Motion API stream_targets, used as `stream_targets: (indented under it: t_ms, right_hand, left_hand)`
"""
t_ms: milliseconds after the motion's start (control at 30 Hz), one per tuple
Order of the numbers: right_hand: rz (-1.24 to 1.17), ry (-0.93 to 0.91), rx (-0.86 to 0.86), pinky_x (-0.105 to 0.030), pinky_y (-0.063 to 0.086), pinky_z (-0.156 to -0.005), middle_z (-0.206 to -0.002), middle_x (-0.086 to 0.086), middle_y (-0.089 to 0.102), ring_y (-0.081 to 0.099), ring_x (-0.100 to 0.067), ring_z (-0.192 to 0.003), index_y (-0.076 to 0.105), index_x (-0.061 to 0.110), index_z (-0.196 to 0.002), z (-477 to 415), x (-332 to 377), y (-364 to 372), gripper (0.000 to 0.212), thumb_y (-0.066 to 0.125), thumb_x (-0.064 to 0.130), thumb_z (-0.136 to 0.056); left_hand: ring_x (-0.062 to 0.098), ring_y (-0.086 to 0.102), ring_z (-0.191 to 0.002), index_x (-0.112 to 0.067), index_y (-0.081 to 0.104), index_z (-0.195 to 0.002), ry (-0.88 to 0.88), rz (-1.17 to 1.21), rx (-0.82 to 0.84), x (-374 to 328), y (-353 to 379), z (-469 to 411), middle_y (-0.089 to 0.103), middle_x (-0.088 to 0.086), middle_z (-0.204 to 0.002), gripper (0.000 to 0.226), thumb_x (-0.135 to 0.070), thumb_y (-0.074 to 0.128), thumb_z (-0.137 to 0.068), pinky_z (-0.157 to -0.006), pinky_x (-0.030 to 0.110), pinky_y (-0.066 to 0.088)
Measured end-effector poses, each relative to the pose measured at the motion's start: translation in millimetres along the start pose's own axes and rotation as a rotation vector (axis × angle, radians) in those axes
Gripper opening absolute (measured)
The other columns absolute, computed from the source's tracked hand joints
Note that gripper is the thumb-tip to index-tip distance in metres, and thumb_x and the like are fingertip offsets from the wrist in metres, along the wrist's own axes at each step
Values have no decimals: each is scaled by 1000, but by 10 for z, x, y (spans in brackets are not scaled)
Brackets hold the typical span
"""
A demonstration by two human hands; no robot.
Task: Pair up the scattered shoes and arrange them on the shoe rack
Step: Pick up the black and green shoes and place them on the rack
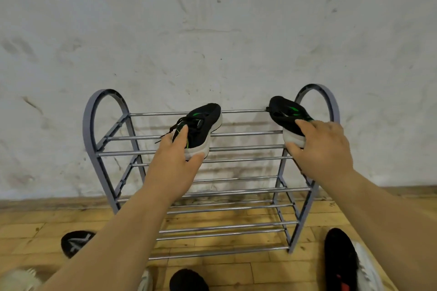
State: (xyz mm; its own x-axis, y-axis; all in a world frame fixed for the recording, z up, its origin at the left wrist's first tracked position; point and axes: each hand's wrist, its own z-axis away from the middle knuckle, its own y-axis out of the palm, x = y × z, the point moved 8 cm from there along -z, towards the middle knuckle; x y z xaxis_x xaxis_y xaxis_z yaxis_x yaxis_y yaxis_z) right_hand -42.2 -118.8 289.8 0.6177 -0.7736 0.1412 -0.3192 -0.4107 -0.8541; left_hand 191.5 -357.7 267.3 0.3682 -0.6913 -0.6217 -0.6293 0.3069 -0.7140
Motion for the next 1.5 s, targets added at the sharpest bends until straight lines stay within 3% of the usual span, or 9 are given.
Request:
stream_targets:
  t_ms: [167,267,400,633,1000,1167,1300,1433,1500]
  right_hand:
    - [-118,110,178,-58,21,-116,-165,5,20,18,-49,-146,27,44,-154,0,-259,145,71,43,70,-90]
    - [-286,7,205,-46,21,-118,-163,8,24,26,-36,-145,24,41,-157,20,-276,203,67,45,56,-95]
    - [-279,-6,204,-47,23,-120,-165,7,23,29,-34,-145,22,44,-157,12,-325,203,65,43,51,-96]
    - [-296,-20,199,-48,21,-122,-167,6,21,25,-33,-148,23,44,-158,23,-341,156,62,46,48,-101]
    - [-334,-52,170,-50,27,-121,-167,-2,22,27,-36,-147,22,37,-159,94,-319,121,60,47,35,-105]
    - [-317,-46,163,-50,29,-118,-167,-2,20,28,-40,-145,22,38,-160,120,-341,128,60,46,37,-105]
    - [-264,1,94,-50,34,-113,-162,-13,29,34,-41,-141,30,31,-158,221,-299,62,60,53,36,-102]
    - [-161,-147,-112,-46,47,-89,-131,-12,55,52,-36,-115,56,18,-134,430,99,-266,49,68,30,-88]
    - [-303,-288,37,-38,48,-86,-120,-3,56,54,-25,-107,56,19,-125,612,416,-188,39,67,31,-90]
  left_hand:
    - [28,29,-148,-28,21,-161,-37,1,-78,-338,305,-38,26,10,-162,78,-51,57,-96,-117,41,33]
    - [29,32,-146,-27,23,-161,-17,-7,-86,-659,559,-56,30,13,-159,79,-56,57,-96,-116,40,32]
    - [32,32,-146,-30,21,-161,10,-30,-30,-995,901,-130,29,12,-160,80,-62,53,-95,-118,44,33]
    - [34,28,-148,-27,11,-163,66,-48,89,-1234,1136,-221,24,15,-164,71,-40,42,-100,-120,49,28]
    - [28,44,-137,-29,29,-159,127,-106,-69,-1300,1176,-150,43,6,-156,65,-54,46,-101,-114,45,32]
    - [26,35,-146,-30,24,-161,176,-74,-40,-1242,1211,-147,36,5,-162,69,-52,49,-101,-119,42,23]
    - [27,28,-149,-34,13,-163,251,-43,98,-1215,1182,-42,30,5,-165,76,-53,50,-99,-123,46,21]
    - [18,29,-147,-36,23,-160,278,-80,214,-1007,876,171,35,-4,-160,75,-50,60,-96,-121,34,24]
    - [15,32,-146,-38,31,-157,243,-135,312,-799,667,250,35,-6,-159,70,-51,61,-95,-117,31,26]
